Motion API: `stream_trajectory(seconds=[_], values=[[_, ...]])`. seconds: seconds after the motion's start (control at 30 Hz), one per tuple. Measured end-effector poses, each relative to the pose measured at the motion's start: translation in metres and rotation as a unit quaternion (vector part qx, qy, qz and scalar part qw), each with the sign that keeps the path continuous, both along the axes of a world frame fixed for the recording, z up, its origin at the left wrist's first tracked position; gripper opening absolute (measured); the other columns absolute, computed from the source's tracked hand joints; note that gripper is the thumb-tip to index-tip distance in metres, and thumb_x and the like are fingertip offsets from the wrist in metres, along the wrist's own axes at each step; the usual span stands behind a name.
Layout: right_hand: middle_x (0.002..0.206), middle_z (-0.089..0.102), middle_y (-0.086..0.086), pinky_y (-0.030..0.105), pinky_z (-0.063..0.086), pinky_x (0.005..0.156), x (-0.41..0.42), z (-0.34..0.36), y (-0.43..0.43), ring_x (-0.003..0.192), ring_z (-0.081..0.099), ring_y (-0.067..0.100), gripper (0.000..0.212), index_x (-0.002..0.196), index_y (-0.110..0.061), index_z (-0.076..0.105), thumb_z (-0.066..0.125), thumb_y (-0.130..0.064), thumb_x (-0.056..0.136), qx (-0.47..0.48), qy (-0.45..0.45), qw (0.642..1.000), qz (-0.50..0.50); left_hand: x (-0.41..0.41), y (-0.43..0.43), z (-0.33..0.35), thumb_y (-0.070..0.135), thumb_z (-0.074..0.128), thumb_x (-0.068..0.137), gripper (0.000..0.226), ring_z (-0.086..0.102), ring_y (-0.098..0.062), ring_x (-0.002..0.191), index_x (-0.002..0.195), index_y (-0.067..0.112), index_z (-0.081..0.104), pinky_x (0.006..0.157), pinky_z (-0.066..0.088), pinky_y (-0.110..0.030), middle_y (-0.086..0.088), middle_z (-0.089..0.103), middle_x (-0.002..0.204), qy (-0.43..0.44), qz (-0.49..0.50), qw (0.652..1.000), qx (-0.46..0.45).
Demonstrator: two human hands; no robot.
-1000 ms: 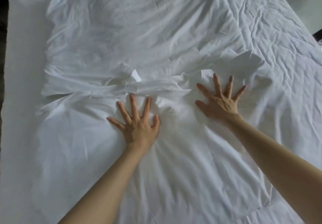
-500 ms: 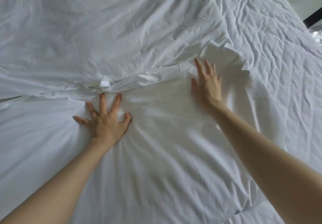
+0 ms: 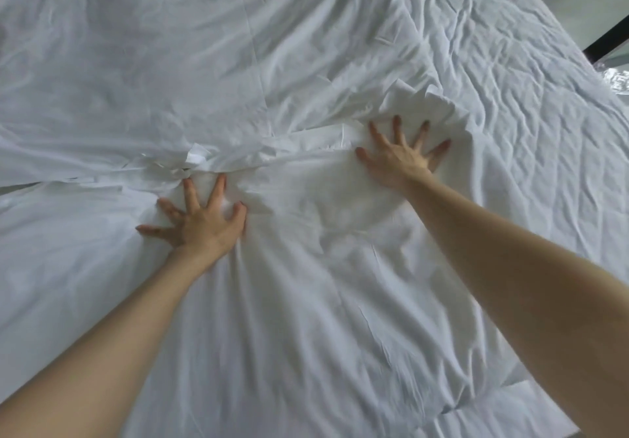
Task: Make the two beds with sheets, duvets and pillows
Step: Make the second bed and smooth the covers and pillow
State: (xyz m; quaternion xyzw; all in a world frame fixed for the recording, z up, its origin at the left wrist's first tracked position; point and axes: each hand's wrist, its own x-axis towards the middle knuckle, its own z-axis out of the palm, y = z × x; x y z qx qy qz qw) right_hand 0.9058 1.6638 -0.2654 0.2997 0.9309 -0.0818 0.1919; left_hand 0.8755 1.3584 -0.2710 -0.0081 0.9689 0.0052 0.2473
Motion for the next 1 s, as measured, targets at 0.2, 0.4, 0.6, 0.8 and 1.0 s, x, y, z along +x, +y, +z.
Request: stream_trajectory(seconds=[0.2,0.4,0.6,0.8,1.0], values=[[0.164,0.004,0.000,0.056,-0.011,0.117,0.078,0.039,-0.103,0.150,-0.007,0.023,0.056,0.155,-0.032,0.012,0.033,-0.035,0.103,-0.070,0.188,0.967,0.155,0.033,0.035,0.029,0.043,0.032,0.101,0.058,-0.011,-0.040,0.147,0.154,0.041,0.007,0.105,-0.008,-0.075,-0.009,-0.010,0.163,0.084,0.019,0.993,0.081],[0.163,0.008,-0.010,0.062,-0.019,0.111,0.198,0.018,-0.047,0.150,-0.006,0.023,0.057,0.151,-0.047,0.015,0.016,-0.057,0.096,0.000,0.073,0.986,0.153,0.120,0.066,0.025,0.050,0.040,0.095,0.056,0.007,-0.048,0.145,0.149,0.039,0.031,0.101,-0.004,-0.078,-0.007,0.014,0.162,0.100,-0.136,0.978,0.122],[0.162,-0.012,-0.013,0.066,0.000,0.113,0.217,0.022,0.029,0.148,-0.013,0.034,0.055,0.150,-0.052,0.002,0.027,-0.052,0.101,0.002,0.087,0.996,-0.028,0.120,0.067,0.015,0.055,0.036,0.097,0.059,-0.014,-0.039,0.147,0.151,0.048,0.014,0.105,-0.010,-0.074,0.002,-0.010,0.163,0.042,-0.126,0.988,0.078],[0.152,0.038,0.005,0.047,0.035,0.108,0.288,0.029,0.016,0.132,0.042,0.029,0.052,0.150,-0.027,0.029,0.025,-0.044,0.101,-0.119,0.248,0.901,-0.336,0.156,0.061,0.051,0.055,0.031,0.098,0.059,-0.022,-0.034,0.146,0.149,0.052,0.001,0.106,-0.012,-0.069,0.006,-0.024,0.160,0.036,-0.167,0.977,0.129],[0.096,0.057,0.012,0.047,0.042,0.082,0.331,0.023,0.014,0.096,0.054,0.038,0.058,0.104,-0.004,0.046,0.034,-0.059,0.090,-0.105,0.198,0.922,-0.317,0.222,0.104,0.049,0.057,0.028,0.098,0.058,-0.027,-0.032,0.144,0.148,0.053,-0.001,0.108,-0.015,-0.068,0.005,-0.023,0.160,0.025,-0.225,0.960,0.165]])
